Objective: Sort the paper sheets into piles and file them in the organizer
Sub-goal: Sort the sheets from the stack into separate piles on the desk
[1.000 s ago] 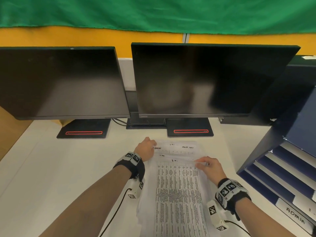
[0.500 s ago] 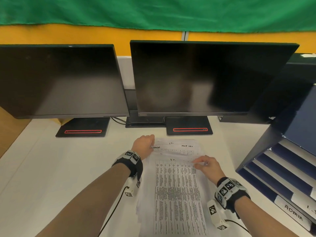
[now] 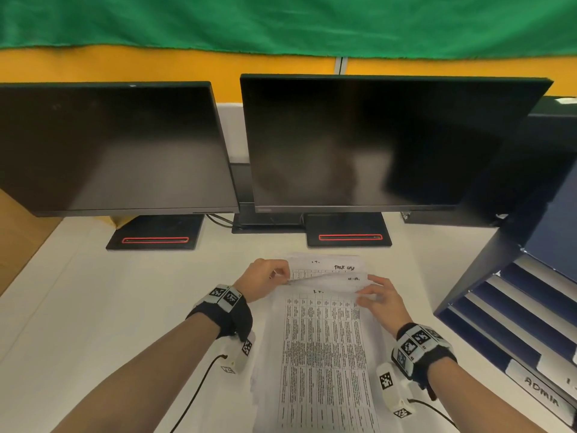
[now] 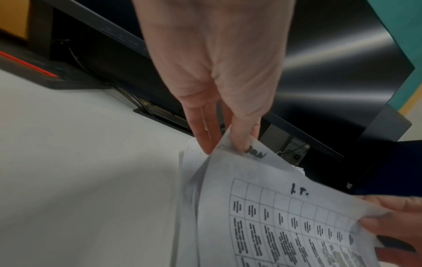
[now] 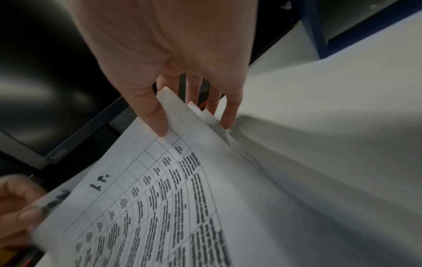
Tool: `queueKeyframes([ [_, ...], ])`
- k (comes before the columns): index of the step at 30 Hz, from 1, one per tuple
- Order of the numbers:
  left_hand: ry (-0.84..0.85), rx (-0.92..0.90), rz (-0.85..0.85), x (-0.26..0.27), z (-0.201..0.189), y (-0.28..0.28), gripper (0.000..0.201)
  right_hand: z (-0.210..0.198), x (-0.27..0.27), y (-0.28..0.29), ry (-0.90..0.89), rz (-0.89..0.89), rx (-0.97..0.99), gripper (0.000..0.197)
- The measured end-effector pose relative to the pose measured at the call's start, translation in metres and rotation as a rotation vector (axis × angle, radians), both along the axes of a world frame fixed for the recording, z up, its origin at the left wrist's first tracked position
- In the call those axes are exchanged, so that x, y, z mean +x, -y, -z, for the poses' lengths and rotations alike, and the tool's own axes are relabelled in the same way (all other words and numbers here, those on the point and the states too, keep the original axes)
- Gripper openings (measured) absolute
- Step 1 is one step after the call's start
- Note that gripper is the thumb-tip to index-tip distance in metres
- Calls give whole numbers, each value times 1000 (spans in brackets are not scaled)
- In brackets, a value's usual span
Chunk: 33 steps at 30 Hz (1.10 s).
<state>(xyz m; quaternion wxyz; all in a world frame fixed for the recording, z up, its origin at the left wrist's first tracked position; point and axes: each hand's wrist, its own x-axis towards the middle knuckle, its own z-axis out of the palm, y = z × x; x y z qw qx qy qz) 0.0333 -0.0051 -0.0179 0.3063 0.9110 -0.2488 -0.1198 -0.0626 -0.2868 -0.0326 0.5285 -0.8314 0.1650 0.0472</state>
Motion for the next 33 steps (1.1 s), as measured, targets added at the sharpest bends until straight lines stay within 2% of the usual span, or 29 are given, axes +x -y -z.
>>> queueKeyframes([
  [3, -74, -41, 21, 1, 1, -2, 6, -1, 1, -1, -22, 0, 31, 11],
  [8, -185, -73, 47, 5, 1, 4, 7, -3, 1, -3, -7, 29, 71, 14],
  [12, -300, -179, 57, 10, 1, 3, 13, -1, 6, -1, -12, 41, 109, 11],
  [15, -361, -192, 46, 14, 2, -3, 17, -1, 8, 1, -11, 59, 106, 8],
  [18, -415, -190, 42, 14, 0, -5, 10, -4, 7, 2, -24, 10, 82, 8],
  [20, -423, -128, -9, 14, -2, -2, 7, -4, 6, 2, -24, -18, 92, 7],
  [23, -399, -8, -173, 15, -2, 10, 30, -5, 4, 2, -24, -33, 88, 7],
  [26, -197, 229, -162, 22, 6, 22, 37, -5, 4, 2, -24, -47, 85, 8],
  [29, -196, 317, -149, 26, 16, 26, 31, -5, 3, 2, -23, -53, 87, 6],
  [33, -158, 362, -154, 27, 21, 25, 43, -5, 2, 0, -30, -47, 98, 7],
])
